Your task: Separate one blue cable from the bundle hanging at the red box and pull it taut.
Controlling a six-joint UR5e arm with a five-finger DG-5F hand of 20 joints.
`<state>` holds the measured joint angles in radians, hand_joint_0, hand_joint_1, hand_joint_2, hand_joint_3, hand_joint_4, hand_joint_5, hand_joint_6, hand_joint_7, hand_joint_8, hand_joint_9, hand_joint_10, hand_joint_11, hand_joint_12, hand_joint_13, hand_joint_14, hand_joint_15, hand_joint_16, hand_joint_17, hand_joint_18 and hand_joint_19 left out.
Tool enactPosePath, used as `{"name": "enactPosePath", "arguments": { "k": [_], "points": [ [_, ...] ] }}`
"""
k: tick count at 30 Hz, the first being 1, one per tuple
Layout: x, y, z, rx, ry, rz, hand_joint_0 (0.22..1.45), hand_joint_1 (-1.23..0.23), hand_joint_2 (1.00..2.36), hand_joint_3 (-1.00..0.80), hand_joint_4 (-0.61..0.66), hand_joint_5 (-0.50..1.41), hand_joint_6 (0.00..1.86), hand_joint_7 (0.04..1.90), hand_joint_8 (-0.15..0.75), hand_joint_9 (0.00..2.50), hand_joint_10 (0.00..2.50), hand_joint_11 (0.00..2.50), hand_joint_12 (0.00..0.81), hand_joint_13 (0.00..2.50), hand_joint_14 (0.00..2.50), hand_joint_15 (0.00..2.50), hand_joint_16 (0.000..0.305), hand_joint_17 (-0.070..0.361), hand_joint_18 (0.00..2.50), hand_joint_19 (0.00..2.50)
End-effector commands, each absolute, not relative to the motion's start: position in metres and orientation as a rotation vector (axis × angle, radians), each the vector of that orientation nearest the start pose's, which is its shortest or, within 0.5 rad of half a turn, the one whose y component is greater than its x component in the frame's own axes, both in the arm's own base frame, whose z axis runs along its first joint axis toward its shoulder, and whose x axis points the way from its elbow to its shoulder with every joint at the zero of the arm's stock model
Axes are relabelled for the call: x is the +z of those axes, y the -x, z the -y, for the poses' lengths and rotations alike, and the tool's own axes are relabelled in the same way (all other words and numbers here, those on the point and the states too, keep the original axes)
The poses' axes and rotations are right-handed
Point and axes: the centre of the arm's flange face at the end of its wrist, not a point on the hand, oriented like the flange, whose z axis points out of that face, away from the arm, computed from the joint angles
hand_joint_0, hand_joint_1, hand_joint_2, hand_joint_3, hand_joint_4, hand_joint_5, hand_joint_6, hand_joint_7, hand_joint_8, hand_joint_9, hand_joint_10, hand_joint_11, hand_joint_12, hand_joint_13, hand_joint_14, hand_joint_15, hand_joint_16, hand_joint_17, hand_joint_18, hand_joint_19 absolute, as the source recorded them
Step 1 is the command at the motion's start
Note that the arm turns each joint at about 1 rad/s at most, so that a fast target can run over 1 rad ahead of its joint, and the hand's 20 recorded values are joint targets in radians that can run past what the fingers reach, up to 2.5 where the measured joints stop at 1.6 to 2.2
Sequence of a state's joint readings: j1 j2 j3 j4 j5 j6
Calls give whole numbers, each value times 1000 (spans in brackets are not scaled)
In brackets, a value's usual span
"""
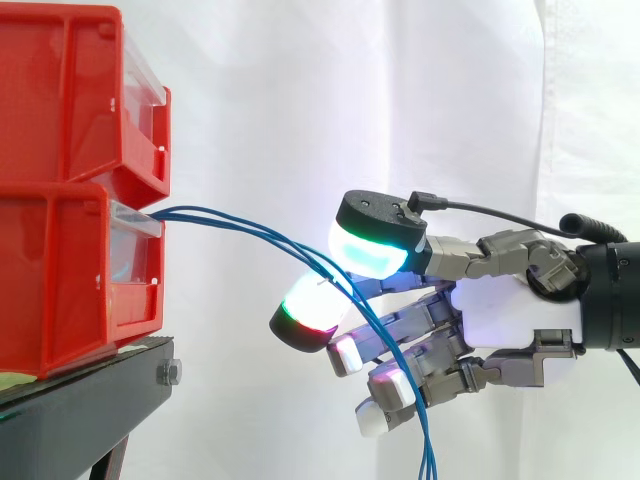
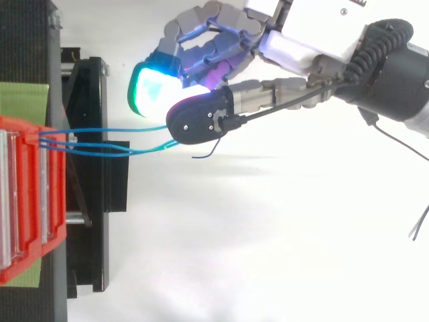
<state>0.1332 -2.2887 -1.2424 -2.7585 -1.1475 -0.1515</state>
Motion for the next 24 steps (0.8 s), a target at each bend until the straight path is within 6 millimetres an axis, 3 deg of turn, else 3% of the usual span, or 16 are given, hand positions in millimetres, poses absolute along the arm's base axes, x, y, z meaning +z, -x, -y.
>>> {"name": "enactPosePath", "arguments": {
  "k": [1,10,13,19,24],
  "points": [
    [234,-750,70,870,-1241,-1079,559,-658,1000,-500,117,-272,863,798,277,743,15,1204,347,1156,24,1020,57,129,665,553],
    [234,-750,61,863,-1245,-1073,637,-640,1012,-382,99,-266,896,819,265,803,14,1259,326,1190,24,1056,56,126,677,565],
    [234,-750,60,865,-1244,-1074,601,-624,1001,-495,108,-268,892,816,266,807,14,1262,330,1198,24,1070,56,126,676,564],
    [234,-750,50,872,-1256,-1063,542,-559,1000,-500,116,-268,887,791,281,851,14,1274,328,1301,20,1159,58,131,694,565],
    [230,-748,40,894,-1283,-1053,517,-630,1000,-500,137,-265,889,773,280,890,9,1295,329,1366,18,1190,60,134,735,561]
  ]
}}
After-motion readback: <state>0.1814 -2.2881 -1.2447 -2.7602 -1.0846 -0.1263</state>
